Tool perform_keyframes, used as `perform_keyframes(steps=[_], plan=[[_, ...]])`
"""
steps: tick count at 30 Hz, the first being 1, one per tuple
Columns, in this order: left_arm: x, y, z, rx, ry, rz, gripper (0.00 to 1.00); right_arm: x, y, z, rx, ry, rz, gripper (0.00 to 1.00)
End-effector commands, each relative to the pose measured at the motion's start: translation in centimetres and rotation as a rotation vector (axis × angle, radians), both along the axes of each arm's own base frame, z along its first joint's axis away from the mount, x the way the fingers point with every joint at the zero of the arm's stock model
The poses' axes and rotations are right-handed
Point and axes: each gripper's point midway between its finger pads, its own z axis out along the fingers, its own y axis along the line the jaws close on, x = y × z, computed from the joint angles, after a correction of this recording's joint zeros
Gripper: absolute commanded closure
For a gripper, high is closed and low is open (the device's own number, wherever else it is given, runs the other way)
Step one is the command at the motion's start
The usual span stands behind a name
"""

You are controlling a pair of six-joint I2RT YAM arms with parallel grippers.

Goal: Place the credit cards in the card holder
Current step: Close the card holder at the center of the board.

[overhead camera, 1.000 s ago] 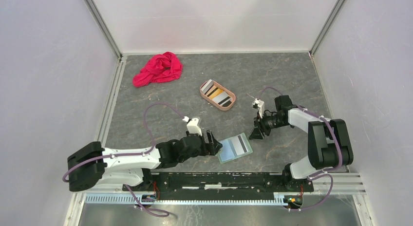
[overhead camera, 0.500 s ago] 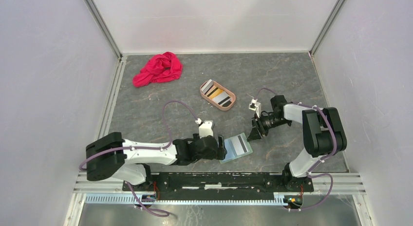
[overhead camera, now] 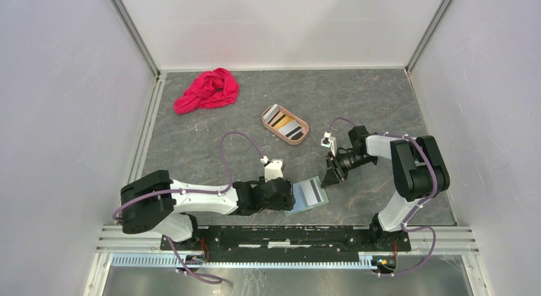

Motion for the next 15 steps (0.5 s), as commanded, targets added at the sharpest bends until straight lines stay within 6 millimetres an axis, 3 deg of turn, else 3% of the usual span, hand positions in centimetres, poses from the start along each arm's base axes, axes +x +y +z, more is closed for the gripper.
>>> perform_keyframes(steps=[1, 3, 8, 12, 15], plan=[[0.1, -1.4, 0.9, -0.065, -0.007, 0.004, 0.31, 0.0, 0.6, 1.0, 0.061, -0.009, 0.032, 0.68], [0.1, -1.6, 0.8, -0.079, -0.008, 0.009, 0.39, -0.2, 1.1, 2.0, 0.117, -0.009, 0.045, 0.72], [0.4, -1.6, 0.3, -0.084, -0.012, 0.023, 0.44, -0.3, 1.5, 2.9, 0.174, -0.011, 0.048, 0.79], [0.8, -1.8, 0.5, -0.105, -0.03, 0.037, 0.44, -0.1, 1.6, 3.3, 0.196, -0.012, 0.042, 0.78], [1.1, -1.7, 0.5, -0.129, -0.035, 0.048, 0.44, 0.0, 1.3, 2.5, 0.16, 0.004, 0.025, 0.74]])
